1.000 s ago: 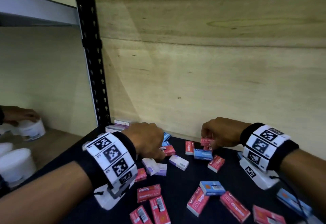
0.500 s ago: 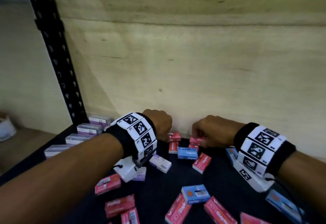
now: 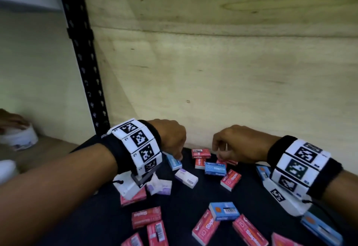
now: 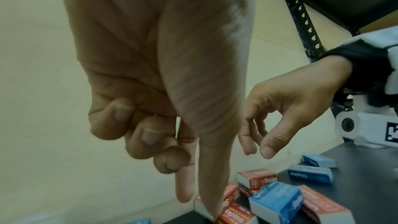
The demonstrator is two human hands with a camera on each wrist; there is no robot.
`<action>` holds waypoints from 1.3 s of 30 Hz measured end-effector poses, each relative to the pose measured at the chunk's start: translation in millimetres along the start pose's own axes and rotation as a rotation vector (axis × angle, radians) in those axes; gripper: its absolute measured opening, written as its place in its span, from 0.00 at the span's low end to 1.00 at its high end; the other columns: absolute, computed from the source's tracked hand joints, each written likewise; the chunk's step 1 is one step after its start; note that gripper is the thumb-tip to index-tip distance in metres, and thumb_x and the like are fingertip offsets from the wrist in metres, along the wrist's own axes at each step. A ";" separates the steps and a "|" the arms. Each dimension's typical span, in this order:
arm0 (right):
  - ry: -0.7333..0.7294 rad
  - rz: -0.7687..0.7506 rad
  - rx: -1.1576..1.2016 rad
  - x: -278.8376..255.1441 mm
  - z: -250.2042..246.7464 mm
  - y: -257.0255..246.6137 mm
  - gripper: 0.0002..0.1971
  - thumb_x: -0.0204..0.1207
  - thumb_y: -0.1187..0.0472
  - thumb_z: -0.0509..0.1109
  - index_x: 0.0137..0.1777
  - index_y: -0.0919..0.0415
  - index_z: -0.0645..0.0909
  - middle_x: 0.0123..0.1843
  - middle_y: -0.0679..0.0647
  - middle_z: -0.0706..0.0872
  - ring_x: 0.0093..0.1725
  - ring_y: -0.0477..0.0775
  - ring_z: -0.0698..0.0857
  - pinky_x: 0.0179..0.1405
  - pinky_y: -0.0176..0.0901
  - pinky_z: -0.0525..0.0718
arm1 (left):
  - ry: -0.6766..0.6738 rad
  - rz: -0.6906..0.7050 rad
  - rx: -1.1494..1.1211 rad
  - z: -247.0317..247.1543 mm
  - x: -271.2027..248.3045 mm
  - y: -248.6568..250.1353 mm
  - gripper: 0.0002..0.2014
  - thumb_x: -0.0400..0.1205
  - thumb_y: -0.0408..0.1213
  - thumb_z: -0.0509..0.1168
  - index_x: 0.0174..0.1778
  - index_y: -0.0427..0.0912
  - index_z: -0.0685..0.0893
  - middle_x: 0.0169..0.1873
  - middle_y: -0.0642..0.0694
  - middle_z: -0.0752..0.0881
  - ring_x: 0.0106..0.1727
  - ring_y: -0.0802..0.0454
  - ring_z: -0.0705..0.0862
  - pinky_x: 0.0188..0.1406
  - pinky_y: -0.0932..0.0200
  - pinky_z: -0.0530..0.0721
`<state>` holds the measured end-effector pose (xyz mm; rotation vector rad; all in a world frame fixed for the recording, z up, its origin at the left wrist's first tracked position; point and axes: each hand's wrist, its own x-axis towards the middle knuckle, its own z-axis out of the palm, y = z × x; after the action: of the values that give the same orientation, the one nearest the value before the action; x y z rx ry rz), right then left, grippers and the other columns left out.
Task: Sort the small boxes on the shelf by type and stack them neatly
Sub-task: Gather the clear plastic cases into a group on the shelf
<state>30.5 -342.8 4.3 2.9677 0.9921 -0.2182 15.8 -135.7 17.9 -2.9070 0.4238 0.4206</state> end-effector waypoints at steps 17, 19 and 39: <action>-0.258 -0.245 0.075 -2.6 21.0 -135.0 0.19 0.76 0.36 0.70 0.57 0.49 0.84 0.50 0.44 0.89 0.47 0.47 0.86 0.50 0.42 0.83 | -0.134 -0.145 0.001 60.7 -106.9 -35.6 0.21 0.75 0.52 0.75 0.56 0.42 0.85 0.52 0.45 0.86 0.49 0.46 0.82 0.44 0.54 0.79; -0.291 -0.258 0.069 -3.1 23.7 -139.6 0.18 0.76 0.38 0.72 0.58 0.49 0.84 0.51 0.45 0.90 0.44 0.46 0.86 0.47 0.40 0.82 | -0.128 -0.151 0.004 64.7 -108.3 -34.5 0.22 0.75 0.53 0.76 0.58 0.41 0.84 0.53 0.43 0.86 0.50 0.45 0.82 0.44 0.54 0.77; -0.046 0.115 -0.027 -38.5 -7.4 -10.3 0.05 0.81 0.47 0.68 0.48 0.46 0.80 0.49 0.44 0.86 0.46 0.45 0.83 0.45 0.38 0.79 | 0.098 -0.015 -0.053 18.3 -53.4 1.8 0.17 0.73 0.57 0.74 0.48 0.48 0.88 0.44 0.50 0.88 0.46 0.46 0.87 0.41 0.53 0.84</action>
<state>-5.2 -357.3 17.2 2.9685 0.8102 -0.2680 -38.4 -120.0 16.4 -2.9897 0.4112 0.2918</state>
